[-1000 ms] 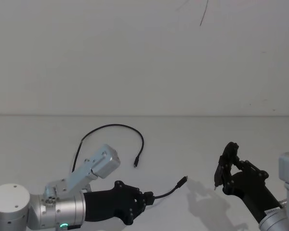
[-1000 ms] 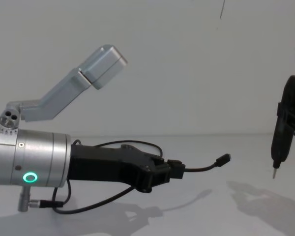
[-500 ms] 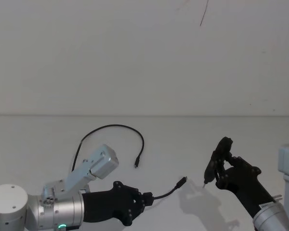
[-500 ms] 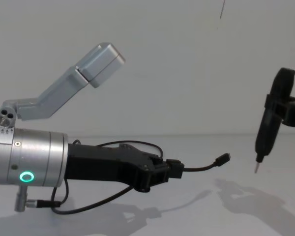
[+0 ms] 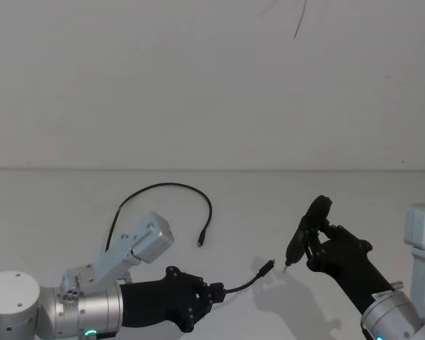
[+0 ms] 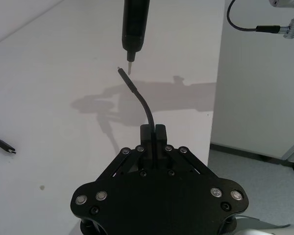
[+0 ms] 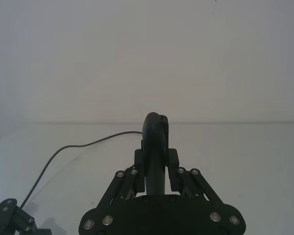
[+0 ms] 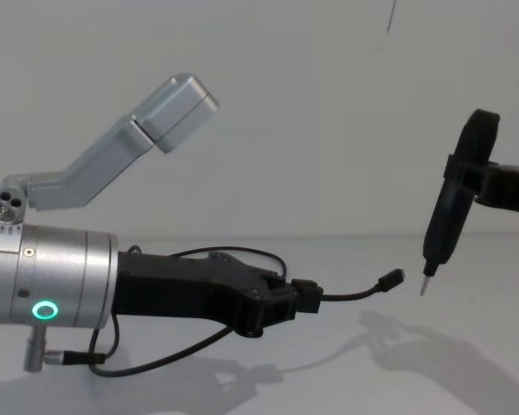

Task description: Pick up the data cable with the one hand.

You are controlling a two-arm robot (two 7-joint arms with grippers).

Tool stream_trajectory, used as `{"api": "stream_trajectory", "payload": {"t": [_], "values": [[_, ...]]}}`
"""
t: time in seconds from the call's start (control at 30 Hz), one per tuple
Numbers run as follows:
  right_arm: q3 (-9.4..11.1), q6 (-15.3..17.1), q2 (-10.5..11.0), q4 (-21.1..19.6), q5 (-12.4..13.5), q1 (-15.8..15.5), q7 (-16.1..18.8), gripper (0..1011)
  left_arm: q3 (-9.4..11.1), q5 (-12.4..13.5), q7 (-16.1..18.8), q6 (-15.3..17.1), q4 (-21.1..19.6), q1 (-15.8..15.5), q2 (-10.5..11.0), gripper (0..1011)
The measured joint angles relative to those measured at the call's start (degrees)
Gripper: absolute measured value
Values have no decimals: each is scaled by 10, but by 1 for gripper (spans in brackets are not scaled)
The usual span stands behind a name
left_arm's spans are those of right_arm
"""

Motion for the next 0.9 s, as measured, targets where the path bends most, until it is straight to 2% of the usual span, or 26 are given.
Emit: {"api": "stream_trajectory", "payload": {"t": [0.53, 0.9], "values": [[6, 1, -19, 5, 4, 13, 3, 269, 0, 0, 0, 0, -1, 1, 1, 43], [1, 5, -21, 4, 9, 17, 9, 269, 0, 0, 0, 0, -1, 1, 1, 43]]}}
